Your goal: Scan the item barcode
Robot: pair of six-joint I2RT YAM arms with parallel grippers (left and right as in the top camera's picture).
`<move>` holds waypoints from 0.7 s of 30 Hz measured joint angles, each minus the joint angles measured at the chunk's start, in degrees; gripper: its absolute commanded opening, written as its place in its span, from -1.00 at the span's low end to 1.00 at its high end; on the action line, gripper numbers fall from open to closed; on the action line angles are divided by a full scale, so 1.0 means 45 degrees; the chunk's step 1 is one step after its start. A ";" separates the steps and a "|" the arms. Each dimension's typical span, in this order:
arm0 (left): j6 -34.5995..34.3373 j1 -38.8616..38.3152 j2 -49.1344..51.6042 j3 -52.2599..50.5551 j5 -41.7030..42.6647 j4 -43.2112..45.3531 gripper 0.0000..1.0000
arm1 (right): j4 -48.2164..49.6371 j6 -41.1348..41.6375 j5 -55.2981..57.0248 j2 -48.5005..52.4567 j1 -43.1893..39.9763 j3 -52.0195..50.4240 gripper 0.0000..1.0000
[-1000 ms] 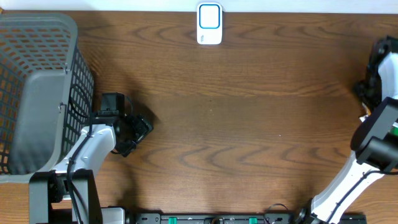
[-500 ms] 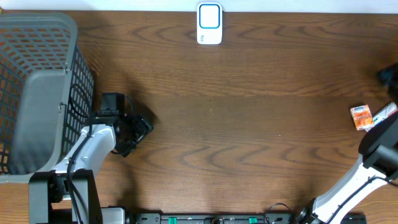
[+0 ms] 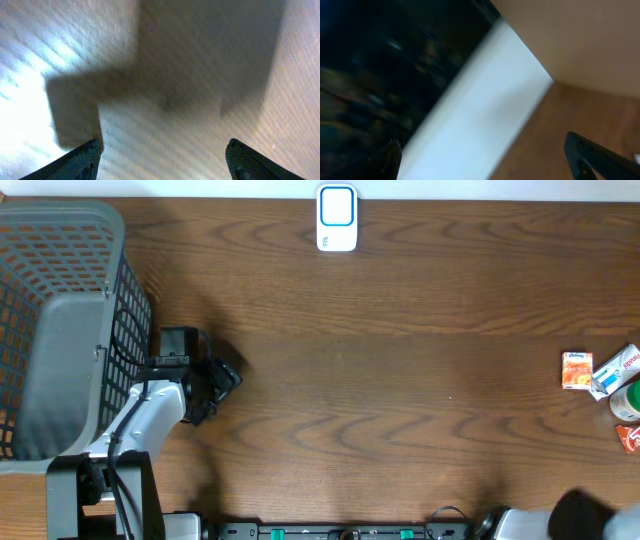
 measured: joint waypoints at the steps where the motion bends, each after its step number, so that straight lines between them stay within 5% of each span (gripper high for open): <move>1: 0.0005 0.0000 0.0000 -0.0044 -0.0107 0.0223 0.65 | 0.0053 -0.0024 -0.0044 -0.0364 0.0000 0.0024 0.98; 13: -0.0039 0.0010 0.0049 -0.0257 -0.0709 0.1642 0.65 | -0.0160 -0.0078 -0.0554 -0.0942 0.0000 -0.0384 0.97; 21: 0.1438 0.0151 0.0549 -0.0321 0.0427 0.4755 0.65 | 0.0204 -0.0083 -0.1277 -0.0855 0.0000 -0.1112 0.96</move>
